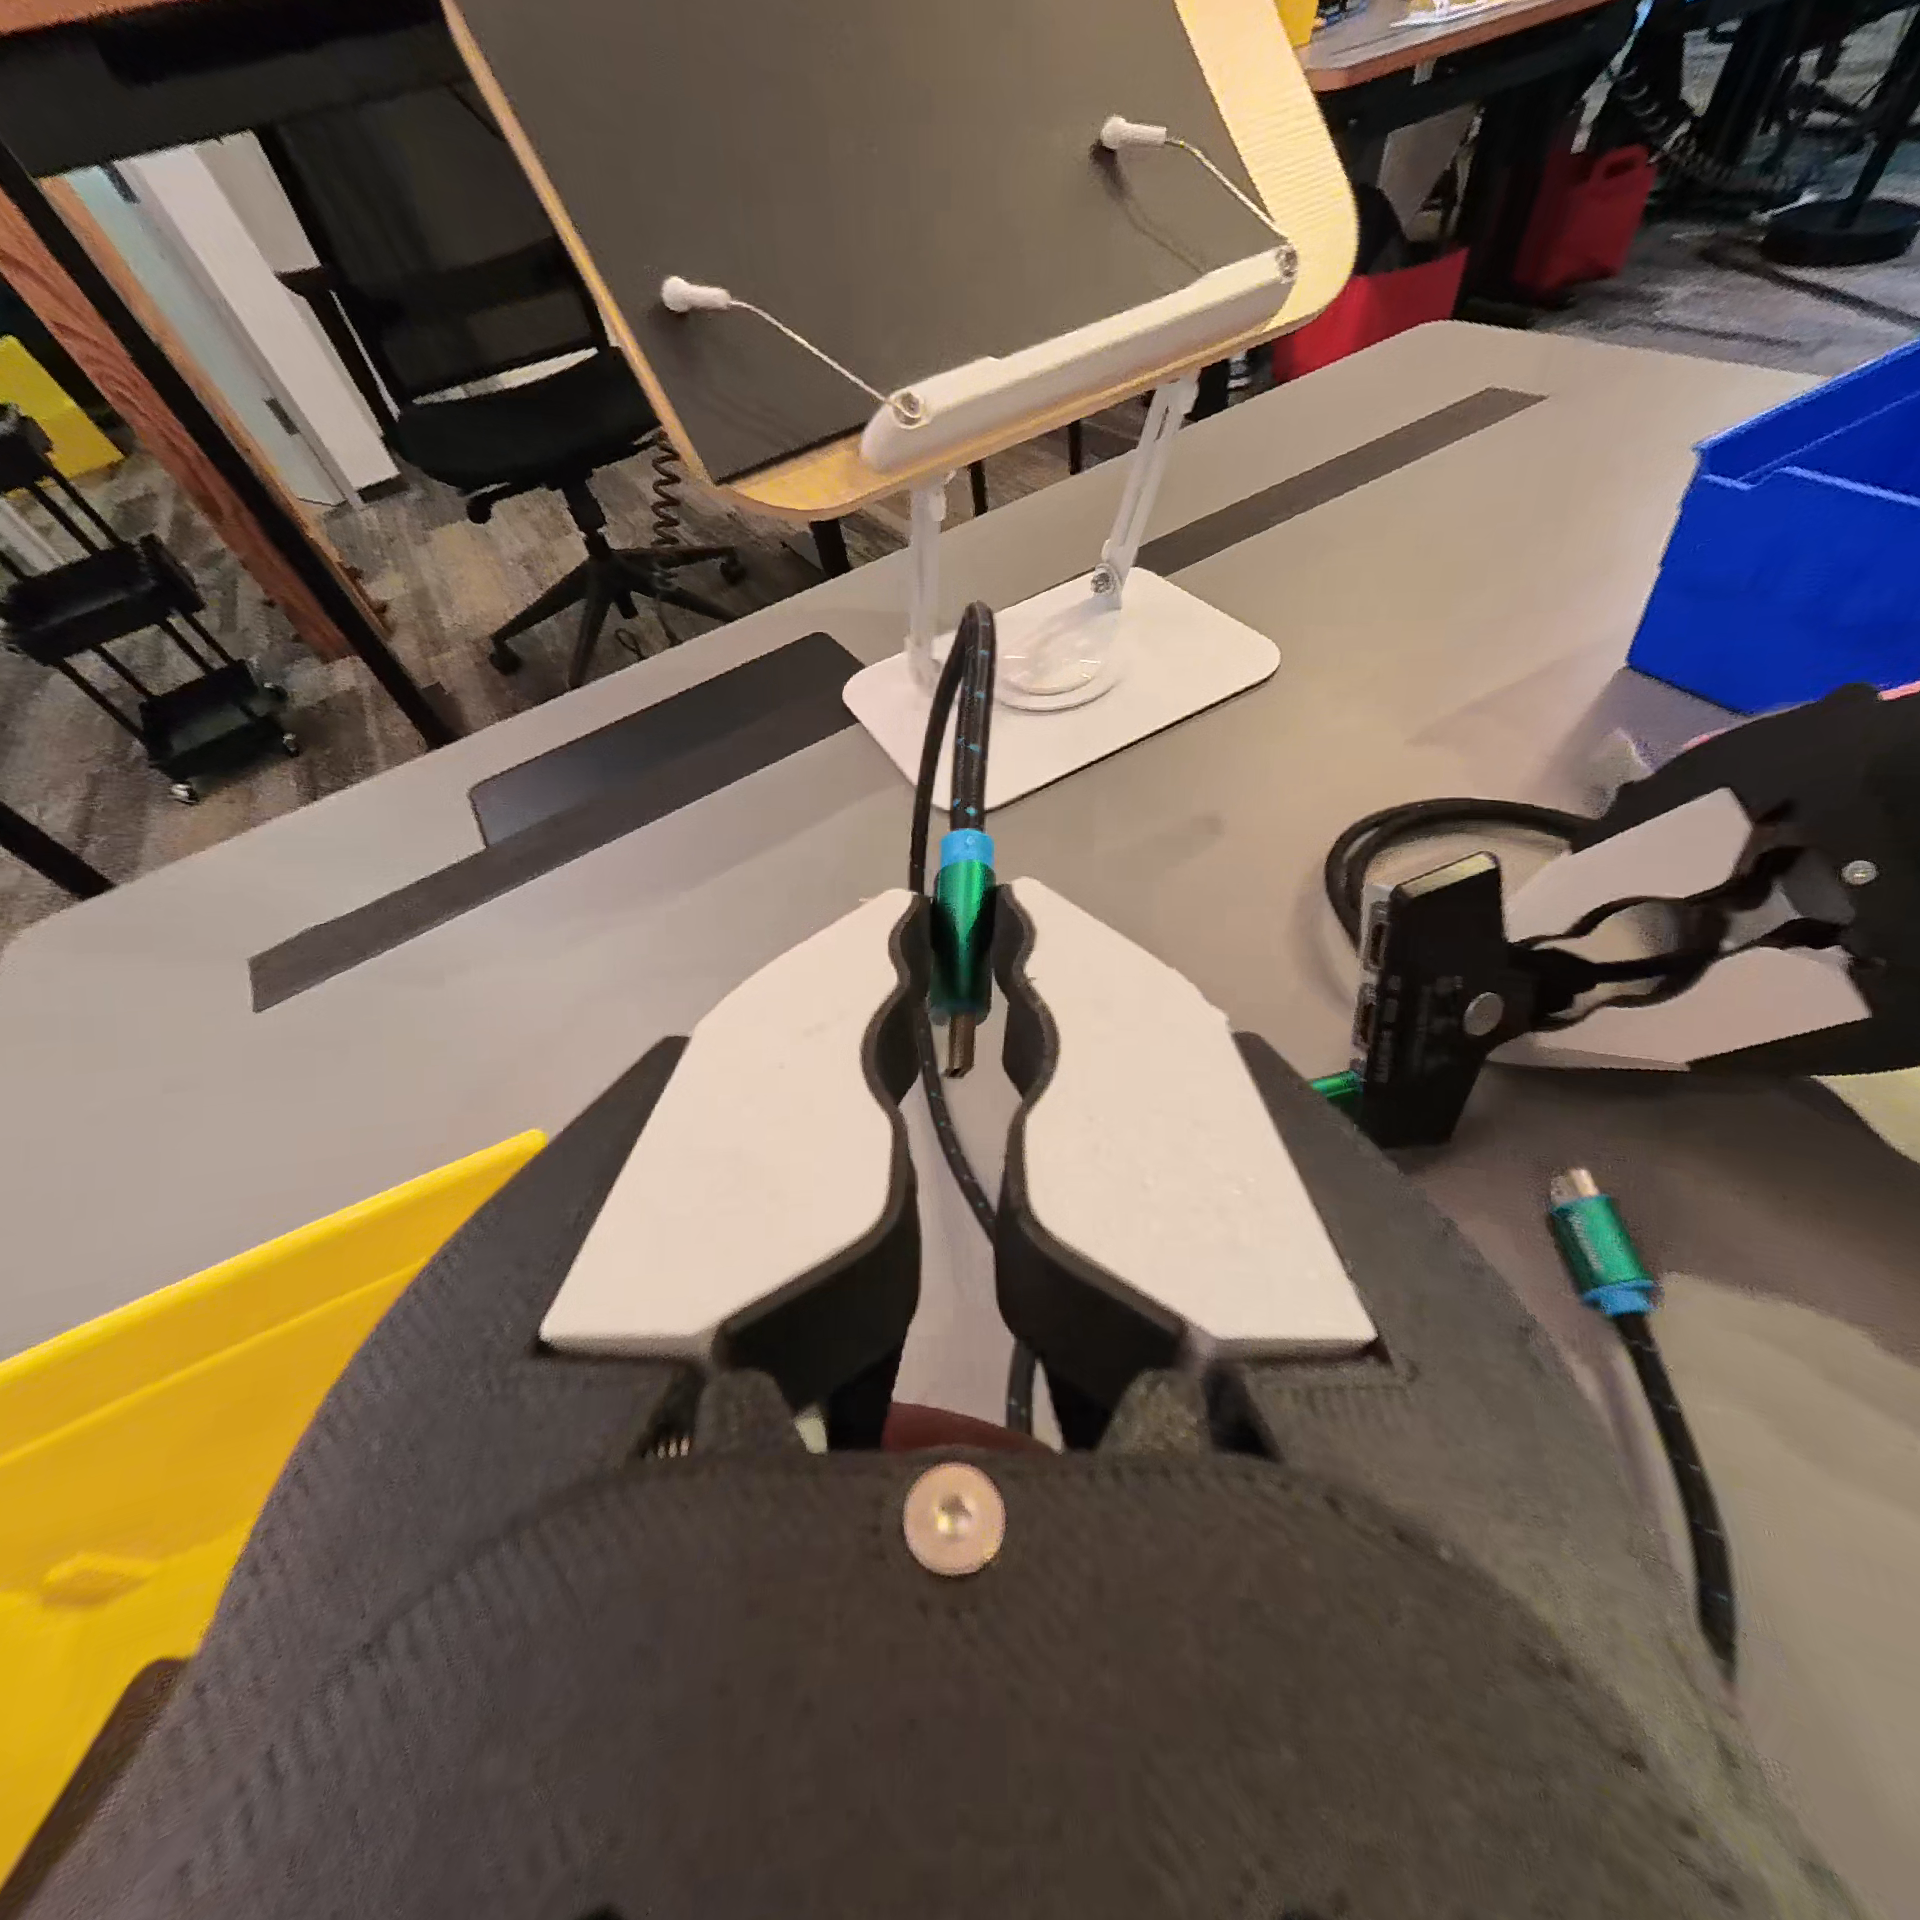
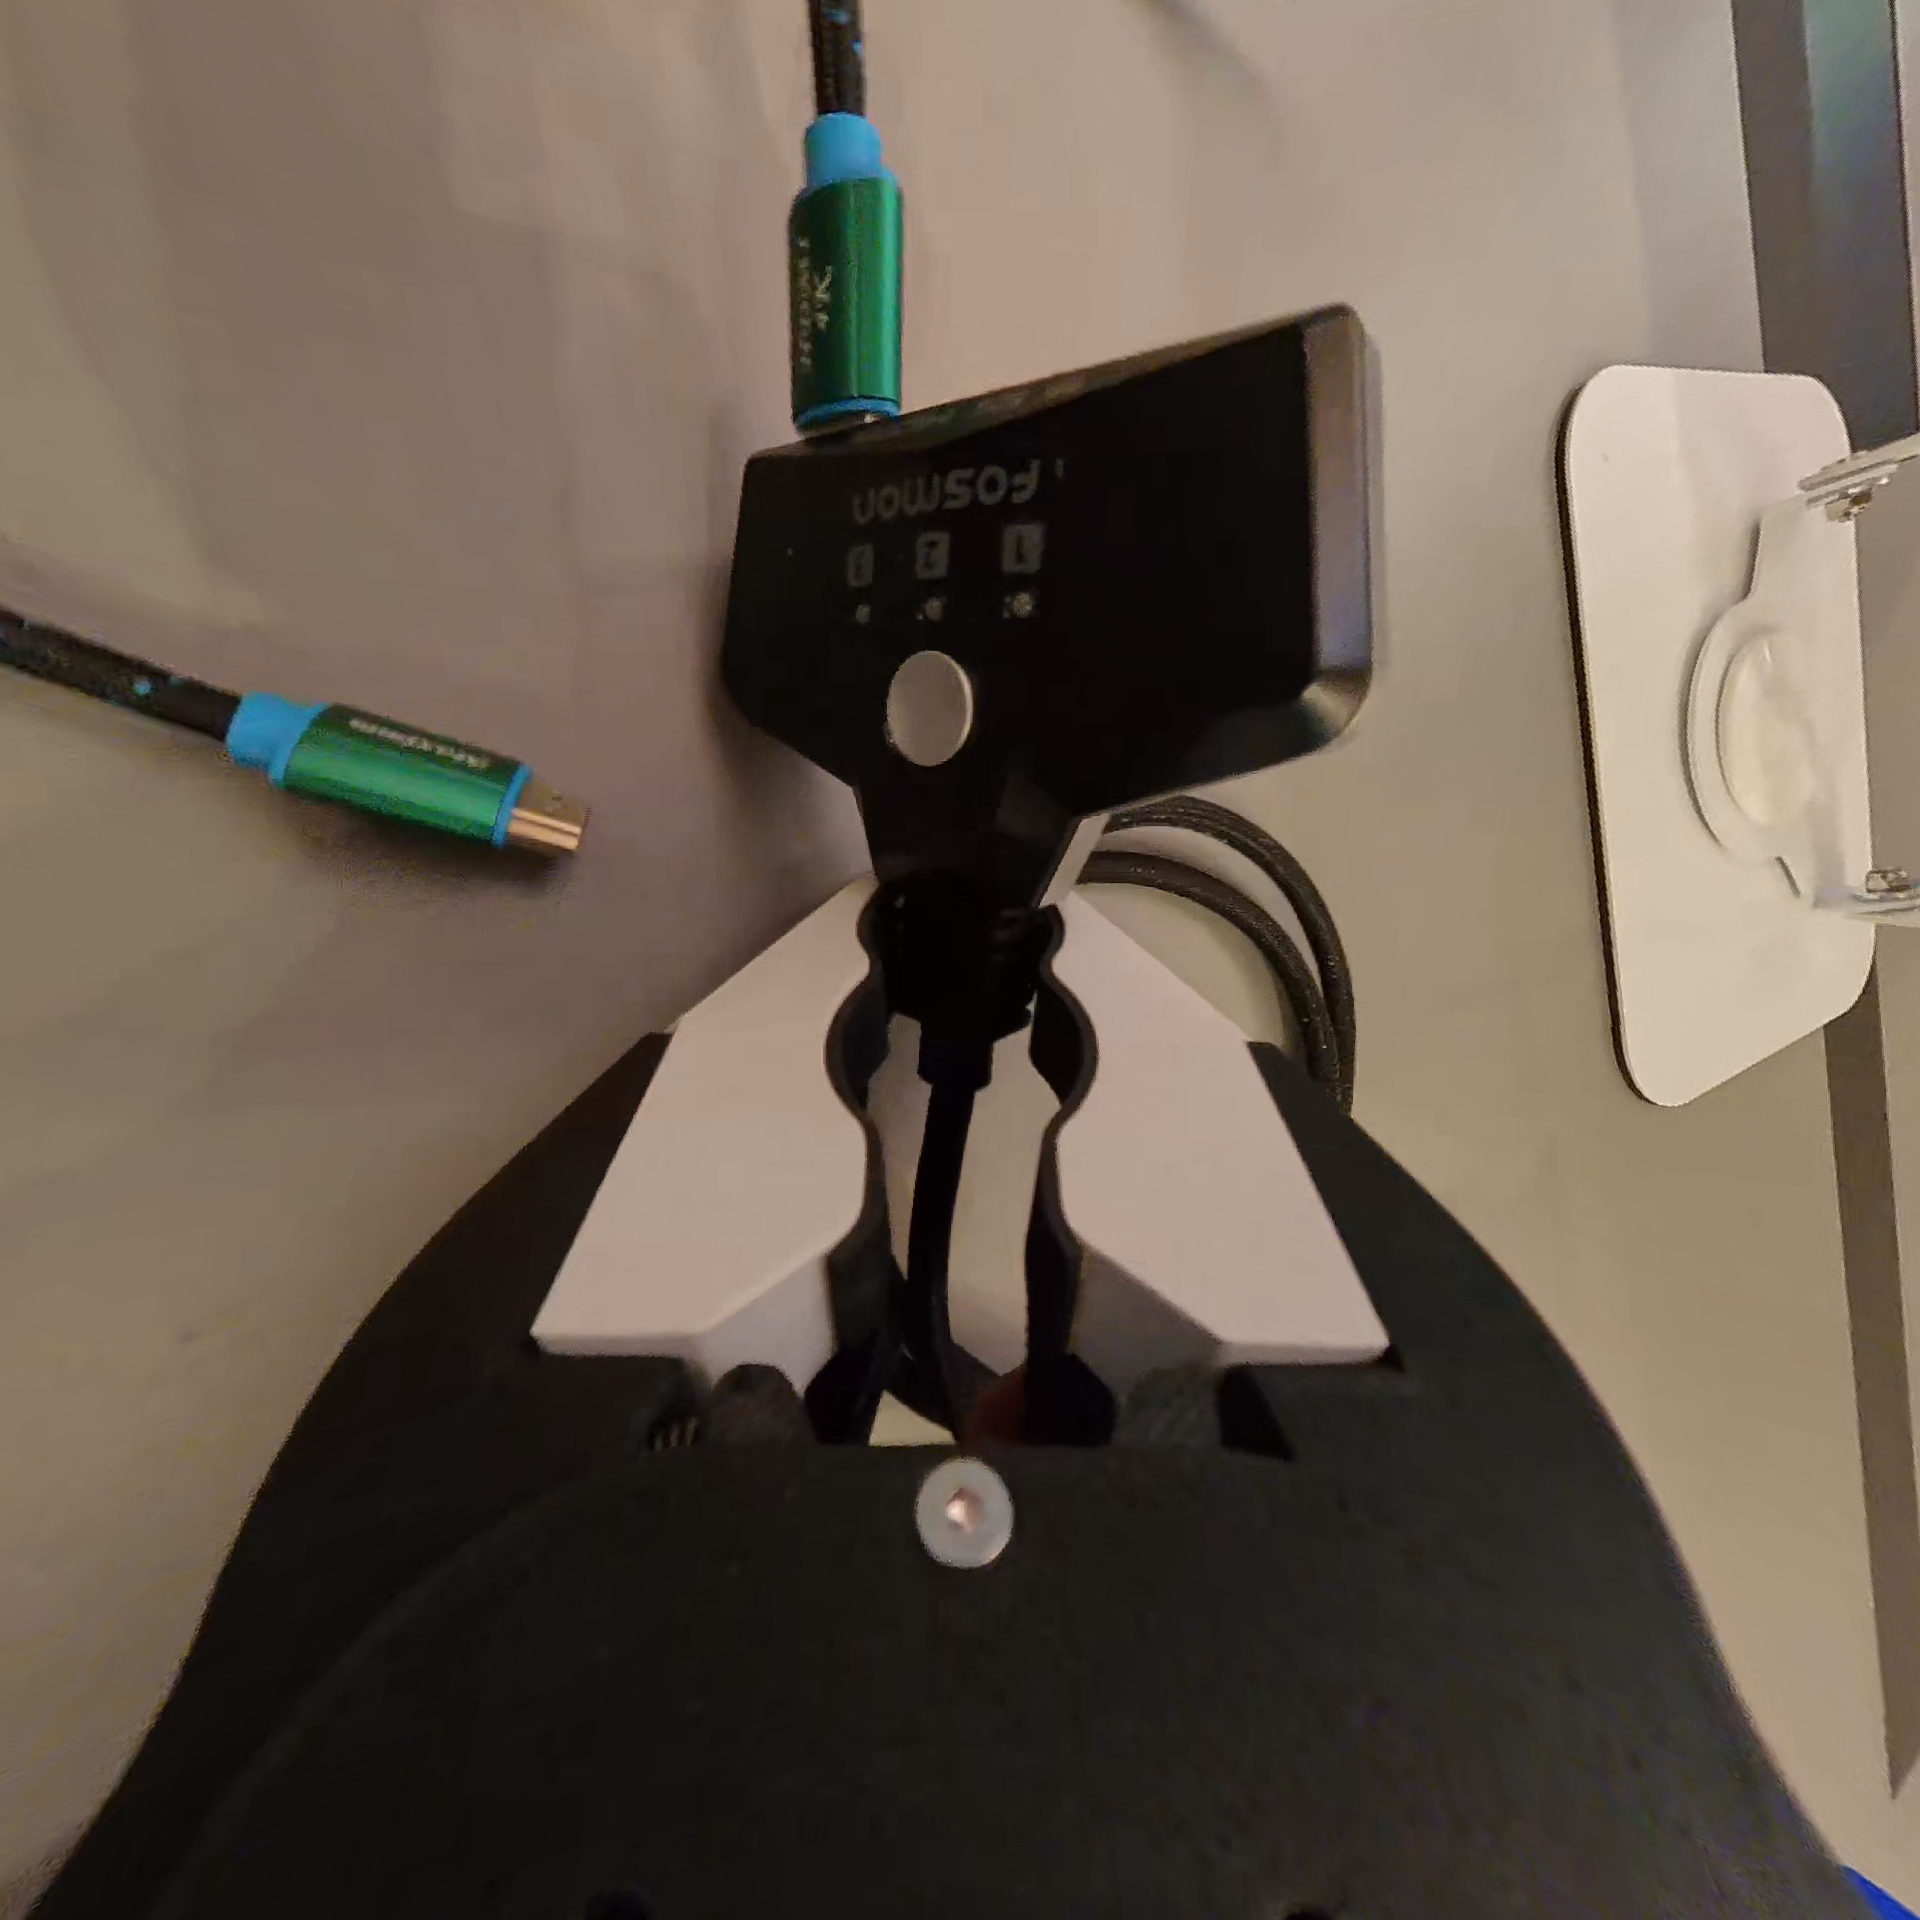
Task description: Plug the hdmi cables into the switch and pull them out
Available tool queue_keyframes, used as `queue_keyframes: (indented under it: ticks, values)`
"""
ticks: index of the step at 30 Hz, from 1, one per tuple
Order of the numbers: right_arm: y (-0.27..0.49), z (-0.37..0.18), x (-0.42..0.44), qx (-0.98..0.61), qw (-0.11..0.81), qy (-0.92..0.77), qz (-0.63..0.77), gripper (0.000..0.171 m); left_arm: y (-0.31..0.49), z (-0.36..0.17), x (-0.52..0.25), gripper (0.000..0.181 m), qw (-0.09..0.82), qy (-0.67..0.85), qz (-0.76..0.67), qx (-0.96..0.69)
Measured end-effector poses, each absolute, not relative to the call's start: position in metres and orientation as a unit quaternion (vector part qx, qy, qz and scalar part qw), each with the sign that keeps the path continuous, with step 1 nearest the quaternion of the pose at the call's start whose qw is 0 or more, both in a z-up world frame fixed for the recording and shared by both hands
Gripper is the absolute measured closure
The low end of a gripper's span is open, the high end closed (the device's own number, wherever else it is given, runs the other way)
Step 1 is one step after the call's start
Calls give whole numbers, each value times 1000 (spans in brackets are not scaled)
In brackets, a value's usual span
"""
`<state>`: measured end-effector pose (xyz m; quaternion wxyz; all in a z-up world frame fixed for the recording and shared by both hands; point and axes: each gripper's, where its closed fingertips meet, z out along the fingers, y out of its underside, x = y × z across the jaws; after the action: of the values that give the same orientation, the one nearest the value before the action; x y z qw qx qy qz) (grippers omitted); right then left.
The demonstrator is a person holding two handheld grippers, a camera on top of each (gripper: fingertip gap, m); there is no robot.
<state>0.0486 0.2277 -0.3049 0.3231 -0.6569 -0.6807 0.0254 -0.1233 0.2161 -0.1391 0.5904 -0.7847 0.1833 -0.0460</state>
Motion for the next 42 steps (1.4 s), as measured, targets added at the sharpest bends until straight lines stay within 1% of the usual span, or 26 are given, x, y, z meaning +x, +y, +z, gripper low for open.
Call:
queue_keyframes:
  ticks: [3,5,8,9,11,13,16,19,22,25,28,29,31,35,38,40,42]
  values:
    - [223,-301,57,-644,308,-700,15,135,213,-138,-116,170,580,169,-108,-790]
    - [216,-297,59,-639,300,-708,30,129,211,-138,-111,170,566,163,-160,-792]
    - [210,-284,65,-639,299,-707,51,128,207,-136,-105,170,552,167,-205,-791]
    - [213,-274,67,-634,315,-705,45,129,206,-136,-104,171,550,168,-209,-791]
    - [217,-245,66,-615,368,-696,47,136,204,-135,-100,171,545,175,-215,-791]
    - [216,-200,54,-571,452,-683,54,142,200,-132,-91,171,536,183,-232,-791]
    - [202,-139,29,-474,567,-674,18,140,195,-129,-74,171,521,201,-250,-791]
    - [183,-115,-1,-379,625,-682,-41,136,185,-126,-55,171,501,218,-284,-789]
    - [177,-117,-24,-334,643,-685,-74,135,174,-126,-40,172,481,239,-304,-787]
    - [176,-123,-34,-304,646,-693,-97,136,166,-127,-32,171,464,261,-310,-788]
    - [177,-130,-37,-303,636,-703,-99,147,159,-130,-26,171,447,287,-316,-786]
    - [177,-133,-37,-303,632,-707,-93,151,157,-132,-25,171,442,291,-317,-787]
    - [175,-137,-37,-317,617,-717,-71,154,156,-135,-24,171,436,296,-319,-788]
    - [173,-136,-33,-355,603,-714,-11,156,154,-128,-20,170,452,313,-319,-772]
    - [177,-130,-26,-416,587,-692,66,160,149,-115,-18,163,497,373,-256,-740]
    - [179,-128,-19,-459,565,-673,132,165,152,-106,-21,159,540,406,-178,-715]
    - [182,-125,-12,-492,543,-656,182,165,150,-102,-20,157,565,454,-97,-683]
